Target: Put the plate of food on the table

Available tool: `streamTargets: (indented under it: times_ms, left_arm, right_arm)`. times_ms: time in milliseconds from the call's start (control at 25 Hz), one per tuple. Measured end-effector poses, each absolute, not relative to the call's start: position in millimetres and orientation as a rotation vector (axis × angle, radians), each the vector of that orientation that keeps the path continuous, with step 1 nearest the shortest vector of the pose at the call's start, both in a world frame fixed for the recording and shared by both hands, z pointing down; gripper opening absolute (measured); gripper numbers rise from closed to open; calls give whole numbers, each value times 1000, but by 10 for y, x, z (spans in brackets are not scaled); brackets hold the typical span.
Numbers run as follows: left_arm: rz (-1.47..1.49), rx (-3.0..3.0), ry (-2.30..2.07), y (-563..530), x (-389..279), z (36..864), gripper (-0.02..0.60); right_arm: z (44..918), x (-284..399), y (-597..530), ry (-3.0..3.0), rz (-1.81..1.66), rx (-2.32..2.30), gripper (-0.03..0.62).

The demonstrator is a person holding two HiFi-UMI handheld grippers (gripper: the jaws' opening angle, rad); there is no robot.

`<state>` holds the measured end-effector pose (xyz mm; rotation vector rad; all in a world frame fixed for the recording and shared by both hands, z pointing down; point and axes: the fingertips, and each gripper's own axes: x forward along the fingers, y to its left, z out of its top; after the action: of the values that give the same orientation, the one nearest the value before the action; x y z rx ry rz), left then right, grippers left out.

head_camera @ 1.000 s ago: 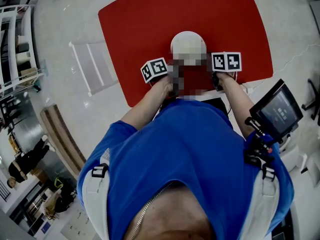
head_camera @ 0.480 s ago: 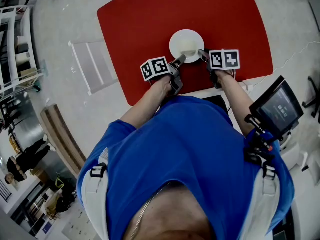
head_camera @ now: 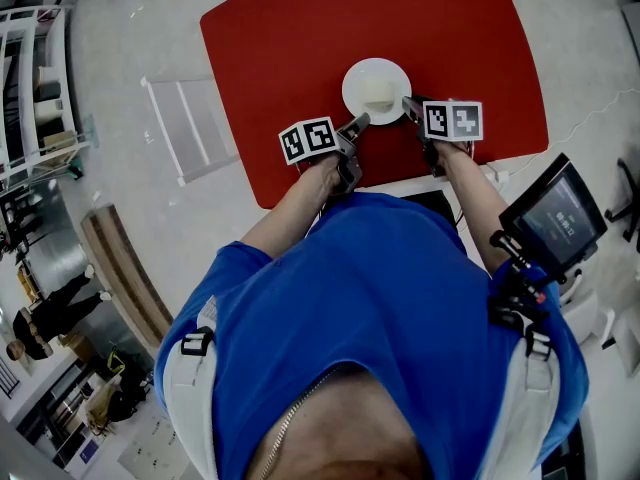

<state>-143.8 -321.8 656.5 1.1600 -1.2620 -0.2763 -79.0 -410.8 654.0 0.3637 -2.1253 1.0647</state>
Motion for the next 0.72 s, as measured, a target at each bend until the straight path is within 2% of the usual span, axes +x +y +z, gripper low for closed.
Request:
streamTargets:
  times_ms: [720]
  left_arm:
    - [-402,1277,-1479,-3185,-1887,6035,86]
  right_arm:
    - [6042,-734,-4355,-2321,971,501,71]
